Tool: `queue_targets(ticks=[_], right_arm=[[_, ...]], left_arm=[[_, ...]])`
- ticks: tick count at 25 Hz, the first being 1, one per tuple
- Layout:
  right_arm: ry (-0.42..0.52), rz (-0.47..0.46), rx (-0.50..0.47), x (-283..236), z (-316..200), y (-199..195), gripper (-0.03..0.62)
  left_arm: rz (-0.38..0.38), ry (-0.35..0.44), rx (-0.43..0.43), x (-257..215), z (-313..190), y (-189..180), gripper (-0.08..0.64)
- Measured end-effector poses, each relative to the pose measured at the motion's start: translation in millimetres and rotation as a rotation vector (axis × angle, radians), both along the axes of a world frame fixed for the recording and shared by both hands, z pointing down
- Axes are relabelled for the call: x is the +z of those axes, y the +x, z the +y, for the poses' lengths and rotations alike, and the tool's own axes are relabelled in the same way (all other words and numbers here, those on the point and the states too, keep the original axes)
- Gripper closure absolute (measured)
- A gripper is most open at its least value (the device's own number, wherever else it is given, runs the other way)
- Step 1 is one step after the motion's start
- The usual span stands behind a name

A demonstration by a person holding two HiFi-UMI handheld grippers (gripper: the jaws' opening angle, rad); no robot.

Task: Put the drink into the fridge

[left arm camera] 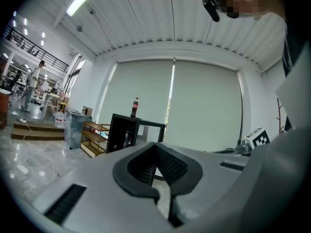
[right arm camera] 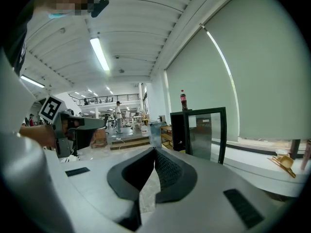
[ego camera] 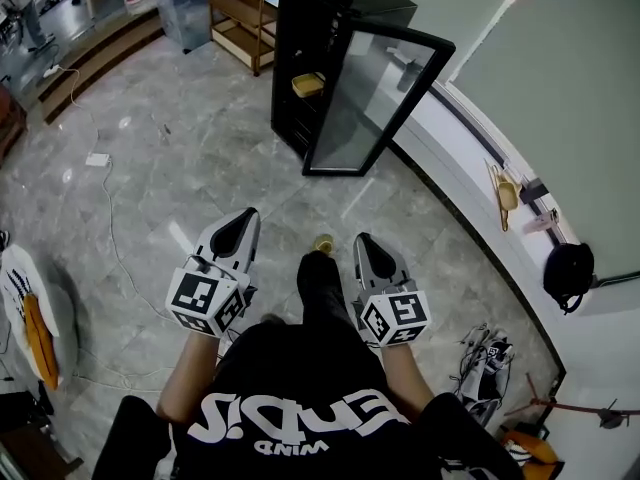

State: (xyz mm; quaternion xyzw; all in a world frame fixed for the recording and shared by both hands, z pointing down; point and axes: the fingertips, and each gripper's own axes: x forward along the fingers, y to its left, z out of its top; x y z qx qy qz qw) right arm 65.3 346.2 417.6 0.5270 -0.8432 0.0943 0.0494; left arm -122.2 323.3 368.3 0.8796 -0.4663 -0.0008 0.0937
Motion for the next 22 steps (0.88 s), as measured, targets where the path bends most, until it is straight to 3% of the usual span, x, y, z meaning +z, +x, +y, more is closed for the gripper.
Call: queue_targets(ticks=[12,22], right_arm=[[0.034,-0.017,0.032,8,-100,17,0.568],[0.031,-0.053,0.055,-18,-231,67,0.568]], left_arm=[[0.01,0.018,0.035,14,-102,13,0.551],[0.003,0.005,0.066,-6,-236,66,0.551]])
